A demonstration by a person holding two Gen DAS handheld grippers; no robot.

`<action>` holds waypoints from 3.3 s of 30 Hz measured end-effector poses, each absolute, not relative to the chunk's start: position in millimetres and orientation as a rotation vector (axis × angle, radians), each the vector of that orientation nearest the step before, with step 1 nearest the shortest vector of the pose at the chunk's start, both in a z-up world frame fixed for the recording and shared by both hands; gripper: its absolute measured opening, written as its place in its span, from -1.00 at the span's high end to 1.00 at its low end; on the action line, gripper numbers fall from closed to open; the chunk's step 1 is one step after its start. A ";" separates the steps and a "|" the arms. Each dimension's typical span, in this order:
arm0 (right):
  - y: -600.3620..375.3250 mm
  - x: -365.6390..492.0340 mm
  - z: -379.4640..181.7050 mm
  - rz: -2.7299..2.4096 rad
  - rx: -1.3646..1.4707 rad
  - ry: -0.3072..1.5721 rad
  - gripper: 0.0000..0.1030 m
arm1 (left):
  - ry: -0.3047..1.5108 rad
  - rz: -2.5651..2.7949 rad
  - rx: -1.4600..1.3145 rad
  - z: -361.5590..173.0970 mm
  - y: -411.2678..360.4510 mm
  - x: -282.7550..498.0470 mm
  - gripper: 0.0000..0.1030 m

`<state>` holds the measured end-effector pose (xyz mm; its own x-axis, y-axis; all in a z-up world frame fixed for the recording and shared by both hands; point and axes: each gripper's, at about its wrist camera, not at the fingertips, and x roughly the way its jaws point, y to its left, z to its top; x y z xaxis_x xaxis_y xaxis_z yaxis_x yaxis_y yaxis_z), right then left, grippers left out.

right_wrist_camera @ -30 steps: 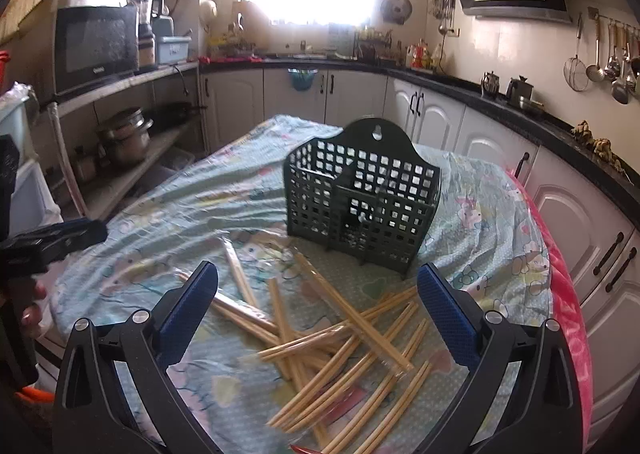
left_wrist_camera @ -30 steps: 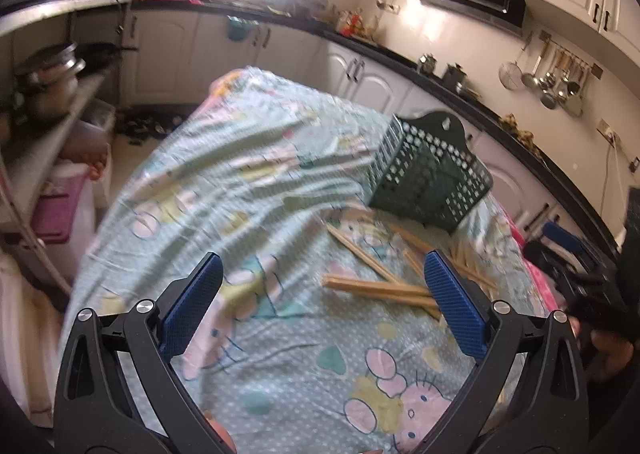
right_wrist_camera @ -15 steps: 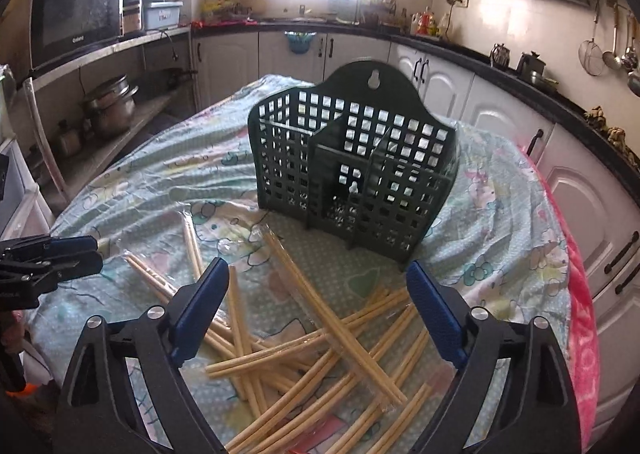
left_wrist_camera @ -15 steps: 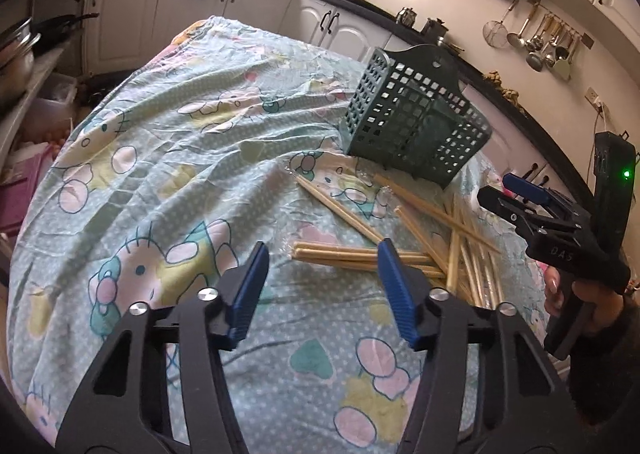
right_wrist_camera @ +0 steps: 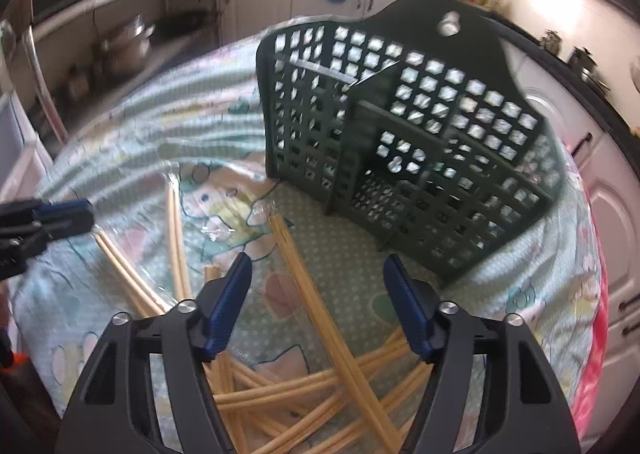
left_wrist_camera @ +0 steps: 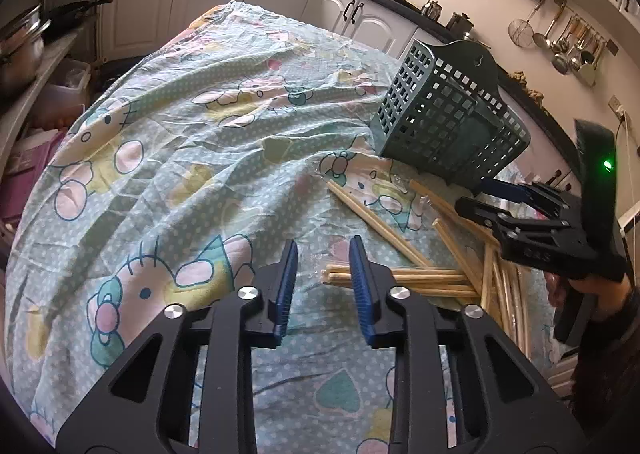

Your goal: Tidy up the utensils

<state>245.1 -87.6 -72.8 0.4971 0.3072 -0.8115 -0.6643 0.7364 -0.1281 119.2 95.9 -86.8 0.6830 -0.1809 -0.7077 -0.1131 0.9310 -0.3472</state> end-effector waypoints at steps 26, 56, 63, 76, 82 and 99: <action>-1.3 267.0 -87.8 0.749 -0.565 0.974 0.80 | 0.766 -0.055 -0.407 -60.7 109.8 119.9 1.00; -126.7 195.5 104.7 0.745 -0.130 0.399 0.89 | 0.461 -0.245 -0.307 88.6 39.9 138.5 1.00; -154.9 196.8 132.4 0.705 -0.047 0.300 0.89 | 0.409 -0.288 -0.277 116.3 18.6 150.4 1.00; -183.6 223.9 165.3 0.563 0.032 0.144 0.89 | 0.284 -0.330 -0.260 177.1 4.0 182.8 1.00; -190.8 243.1 175.9 0.518 0.068 0.101 0.89 | 0.252 -0.286 -0.254 193.7 14.6 200.4 1.00; -179.3 282.8 137.4 0.444 0.024 0.070 0.88 | 0.292 -0.228 -0.232 162.8 34.1 229.7 1.00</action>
